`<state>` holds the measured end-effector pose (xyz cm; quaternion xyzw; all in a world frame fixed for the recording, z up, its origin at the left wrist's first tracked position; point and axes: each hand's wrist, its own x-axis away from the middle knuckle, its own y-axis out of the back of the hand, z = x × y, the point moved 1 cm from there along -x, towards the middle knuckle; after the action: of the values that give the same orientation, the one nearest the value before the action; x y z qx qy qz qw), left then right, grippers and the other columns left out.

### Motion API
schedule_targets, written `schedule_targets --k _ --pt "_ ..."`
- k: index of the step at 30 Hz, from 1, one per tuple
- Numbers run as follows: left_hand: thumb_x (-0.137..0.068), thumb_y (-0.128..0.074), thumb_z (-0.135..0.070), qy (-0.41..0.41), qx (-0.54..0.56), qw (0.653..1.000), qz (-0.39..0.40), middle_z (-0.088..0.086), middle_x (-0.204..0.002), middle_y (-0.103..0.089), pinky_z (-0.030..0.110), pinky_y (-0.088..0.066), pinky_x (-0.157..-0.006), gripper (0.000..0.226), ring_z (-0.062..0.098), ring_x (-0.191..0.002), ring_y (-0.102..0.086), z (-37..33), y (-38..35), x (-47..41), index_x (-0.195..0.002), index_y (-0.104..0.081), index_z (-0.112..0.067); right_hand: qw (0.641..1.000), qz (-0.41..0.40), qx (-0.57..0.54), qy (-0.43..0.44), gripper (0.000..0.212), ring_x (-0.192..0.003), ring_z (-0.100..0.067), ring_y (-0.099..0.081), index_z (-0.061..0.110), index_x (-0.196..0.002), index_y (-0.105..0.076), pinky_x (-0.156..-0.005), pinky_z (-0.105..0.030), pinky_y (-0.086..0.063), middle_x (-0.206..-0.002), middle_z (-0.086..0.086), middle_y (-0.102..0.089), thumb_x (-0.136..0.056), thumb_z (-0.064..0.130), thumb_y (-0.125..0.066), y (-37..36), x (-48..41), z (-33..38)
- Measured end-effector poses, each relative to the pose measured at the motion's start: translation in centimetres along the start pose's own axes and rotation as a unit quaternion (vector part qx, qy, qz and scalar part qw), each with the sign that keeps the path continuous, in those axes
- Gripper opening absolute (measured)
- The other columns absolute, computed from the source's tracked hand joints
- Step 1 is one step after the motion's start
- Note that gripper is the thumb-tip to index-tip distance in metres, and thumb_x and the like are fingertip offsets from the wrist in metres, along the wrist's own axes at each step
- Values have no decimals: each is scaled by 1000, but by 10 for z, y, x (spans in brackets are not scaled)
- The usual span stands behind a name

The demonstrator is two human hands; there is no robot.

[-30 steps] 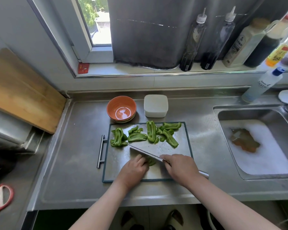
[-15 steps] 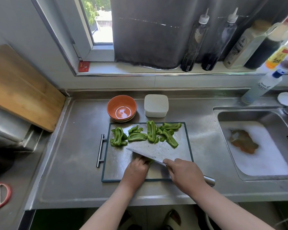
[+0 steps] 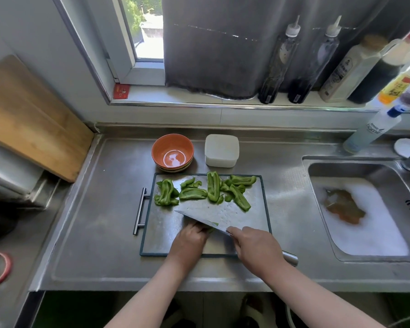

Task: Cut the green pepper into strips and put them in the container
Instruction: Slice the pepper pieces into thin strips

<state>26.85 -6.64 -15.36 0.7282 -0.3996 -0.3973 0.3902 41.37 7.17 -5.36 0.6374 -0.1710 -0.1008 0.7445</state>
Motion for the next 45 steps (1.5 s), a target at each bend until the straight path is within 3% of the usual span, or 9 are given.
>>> schedule_targets --k 3,10,14,19,26,31,35,41,45 --pt "-70 -77 -1 3 -2 999 -32 6 -100 -72 33 -58 -69 41 28 -91 -66 -7 4 -2 -107 -76 -20 999 23 -43 12 27 -77 -30 -64 32 -120 -60 -59 -33 -36 -87 -2 -65 -103 33 -40 1 -2 -11" --pt "-82 -54 -11 34 -34 998 -39 5 -101 -73 33 -58 -78 29 26 -96 -67 -13 2 -1 -100 -77 -16 994 73 -60 64 27 -81 -29 -63 31 -120 -58 -60 -34 -37 -89 -2 -63 -102 28 -38 9 -10 -30" --pt "-80 -60 -11 66 -31 997 -28 4 -101 -73 31 -57 -79 25 26 -98 -66 -16 0 -1 -96 -77 -16 991 104 -60 67 28 -81 -30 -62 29 -121 -57 -60 -34 -38 -89 -3 -62 -100 23 -38 10 -16 -32" --pt "-77 -74 -9 72 -10 997 -19 2 -100 -72 32 -56 -76 16 23 -98 -64 -4 -7 1 -90 -78 -17 989 128 -56 54 18 -75 -29 -58 24 -103 -55 -57 -35 -38 -78 -1 -52 -98 18 -38 13 -20 -24" --pt "-80 -73 -12 57 22 996 -71 4 -88 -70 35 -56 -62 1 25 -88 -66 -2 -7 0 -79 -74 -12 982 179 -52 34 12 -68 -27 -45 25 -89 -42 -46 -32 -23 -71 1 -44 -92 13 -39 21 -24 -25" --pt "-85 -71 -11 44 23 995 -88 5 -84 -67 35 -56 -66 10 23 -86 -65 -1 -9 1 -75 -71 -9 978 181 -104 15 18 -79 -30 -60 22 -102 -56 -62 -37 -45 -89 -8 -64 -100 24 -38 7 -39 -23" --pt "-87 -68 -13 34 -7 995 -93 5 -87 -69 34 -56 -70 10 25 -87 -66 -2 -10 1 -80 -72 -9 978 178 -100 42 20 -84 -37 -61 22 -107 -56 -64 -38 -42 -93 -13 -65 -99 21 -38 -2 -61 -3" --pt "-88 -62 -20 52 -26 994 -88 0 -88 -70 34 -55 -62 15 21 -86 -62 -10 -5 2 -84 -76 -15 981 166 -74 64 20 -83 -38 -62 22 -108 -55 -60 -38 -37 -94 -13 -67 -97 17 -39 -4 -61 7" --pt "-81 -66 -15 29 -15 994 -106 -1 -93 -73 29 -53 -79 20 17 -95 -57 -14 6 -2 -96 -78 -20 986 134 -67 72 29 -85 -36 -63 29 -122 -53 -62 -40 -41 -96 -10 -69 -97 23 -40 0 -45 -3"
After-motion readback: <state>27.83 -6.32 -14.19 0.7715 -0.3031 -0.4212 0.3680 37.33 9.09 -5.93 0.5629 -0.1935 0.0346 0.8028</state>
